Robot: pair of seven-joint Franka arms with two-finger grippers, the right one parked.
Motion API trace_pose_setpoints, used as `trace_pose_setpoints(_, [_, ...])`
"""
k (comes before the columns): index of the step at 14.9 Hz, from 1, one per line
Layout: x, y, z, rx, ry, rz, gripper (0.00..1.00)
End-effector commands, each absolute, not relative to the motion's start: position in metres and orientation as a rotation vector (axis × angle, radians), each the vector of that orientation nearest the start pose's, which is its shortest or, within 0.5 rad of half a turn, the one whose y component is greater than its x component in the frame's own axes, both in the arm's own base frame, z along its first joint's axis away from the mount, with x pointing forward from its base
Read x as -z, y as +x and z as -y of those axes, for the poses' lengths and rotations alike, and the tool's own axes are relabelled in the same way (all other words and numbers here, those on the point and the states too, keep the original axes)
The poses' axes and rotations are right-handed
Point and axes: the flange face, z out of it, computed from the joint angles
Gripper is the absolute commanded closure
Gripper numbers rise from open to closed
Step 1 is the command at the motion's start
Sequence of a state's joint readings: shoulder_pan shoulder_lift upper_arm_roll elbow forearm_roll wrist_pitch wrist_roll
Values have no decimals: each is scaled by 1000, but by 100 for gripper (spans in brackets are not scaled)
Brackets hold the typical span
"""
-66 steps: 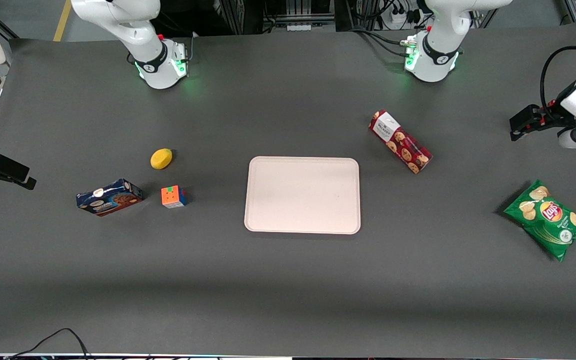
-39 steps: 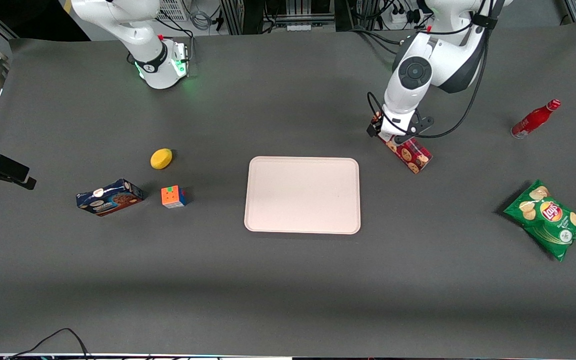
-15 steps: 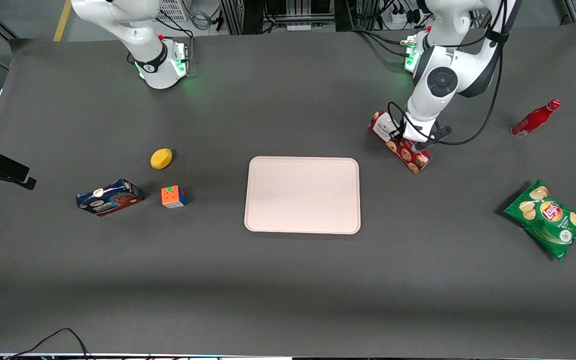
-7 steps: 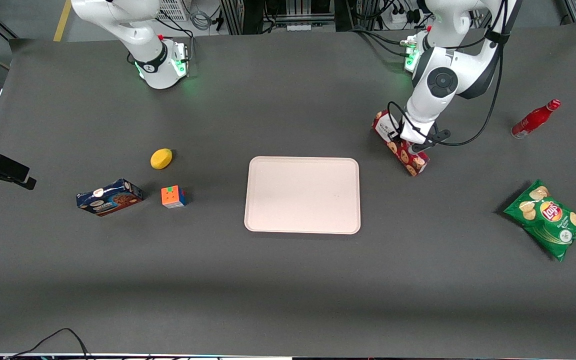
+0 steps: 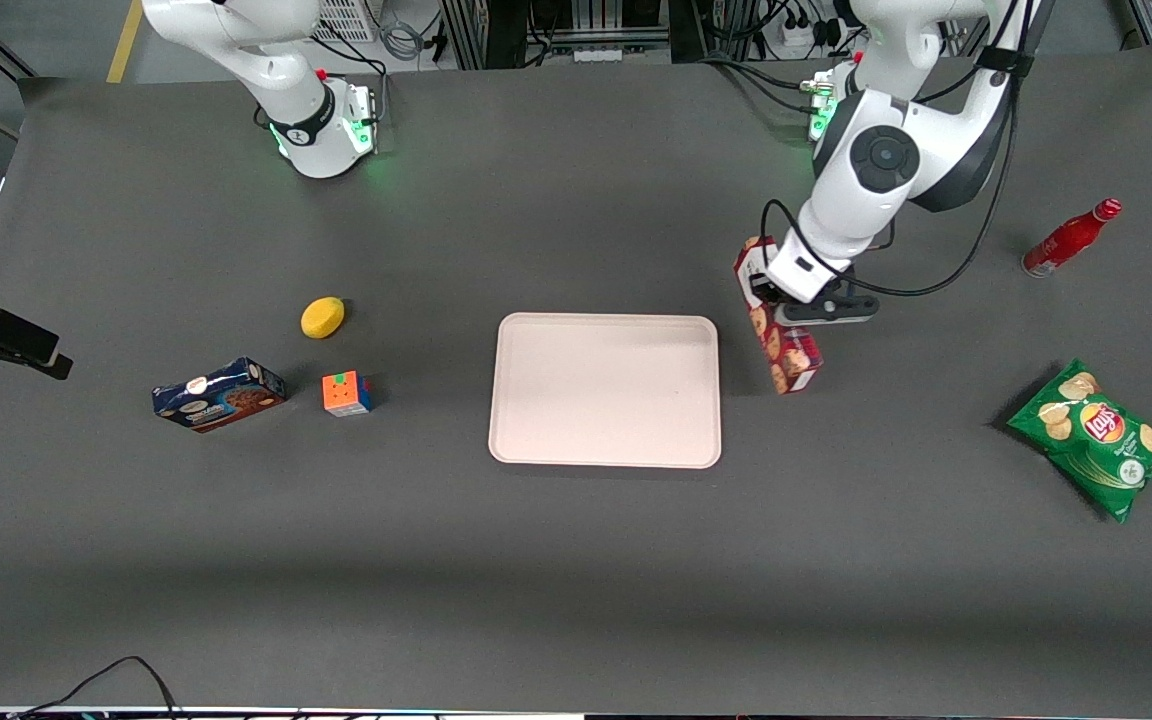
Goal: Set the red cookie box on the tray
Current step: 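Lift the box and carry it over the white tray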
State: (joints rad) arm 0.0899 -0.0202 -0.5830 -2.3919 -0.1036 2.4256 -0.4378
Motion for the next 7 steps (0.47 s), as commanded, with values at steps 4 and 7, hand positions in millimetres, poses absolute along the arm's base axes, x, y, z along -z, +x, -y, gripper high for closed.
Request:
trace_pose_setpoints(4, [-316, 481, 320, 16, -3242, -459, 100])
trace_pose_setpoints(7, [-291, 485, 333, -37, -3233, -496, 100])
